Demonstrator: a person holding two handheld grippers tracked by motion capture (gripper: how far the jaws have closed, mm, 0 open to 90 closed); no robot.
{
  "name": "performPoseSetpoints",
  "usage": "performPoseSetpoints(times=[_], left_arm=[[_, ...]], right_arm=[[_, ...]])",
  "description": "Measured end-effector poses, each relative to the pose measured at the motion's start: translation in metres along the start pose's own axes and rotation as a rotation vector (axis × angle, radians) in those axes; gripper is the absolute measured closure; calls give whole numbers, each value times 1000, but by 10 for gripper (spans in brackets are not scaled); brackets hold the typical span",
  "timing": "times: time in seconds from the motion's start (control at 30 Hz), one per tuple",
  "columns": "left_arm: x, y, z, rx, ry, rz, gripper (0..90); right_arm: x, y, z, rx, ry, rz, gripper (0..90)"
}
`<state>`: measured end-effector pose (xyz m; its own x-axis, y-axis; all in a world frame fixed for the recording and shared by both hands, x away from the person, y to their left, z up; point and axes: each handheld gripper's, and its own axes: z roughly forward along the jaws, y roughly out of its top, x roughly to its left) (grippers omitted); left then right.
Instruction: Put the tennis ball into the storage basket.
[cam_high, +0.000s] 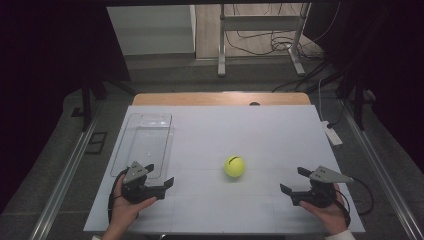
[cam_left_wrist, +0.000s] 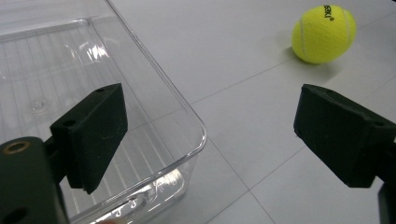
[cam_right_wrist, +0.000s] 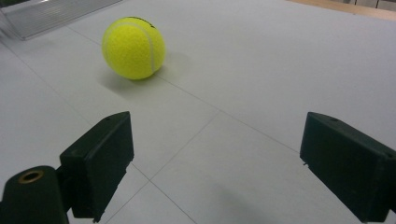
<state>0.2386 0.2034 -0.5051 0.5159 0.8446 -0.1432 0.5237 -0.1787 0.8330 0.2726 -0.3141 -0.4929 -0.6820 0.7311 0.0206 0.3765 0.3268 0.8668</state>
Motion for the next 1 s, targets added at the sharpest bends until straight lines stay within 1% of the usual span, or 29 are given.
performPoseSetpoints(times=[0.4,0.53,0.73,1.0], left_arm=[[0,0,-1,-9,1,9,110],[1,0,-1,-15,-1,7,111],[1,0,-1,-13,-1,9,112],[0,-1,-1,-11,-5,13,114]], right_arm=[[1,1,1,4,7,-6,103],[3,2,2,9,8,-16,105],[3,1,0,5,0,-7,106],[3,1,2,11,-4,-8,106]])
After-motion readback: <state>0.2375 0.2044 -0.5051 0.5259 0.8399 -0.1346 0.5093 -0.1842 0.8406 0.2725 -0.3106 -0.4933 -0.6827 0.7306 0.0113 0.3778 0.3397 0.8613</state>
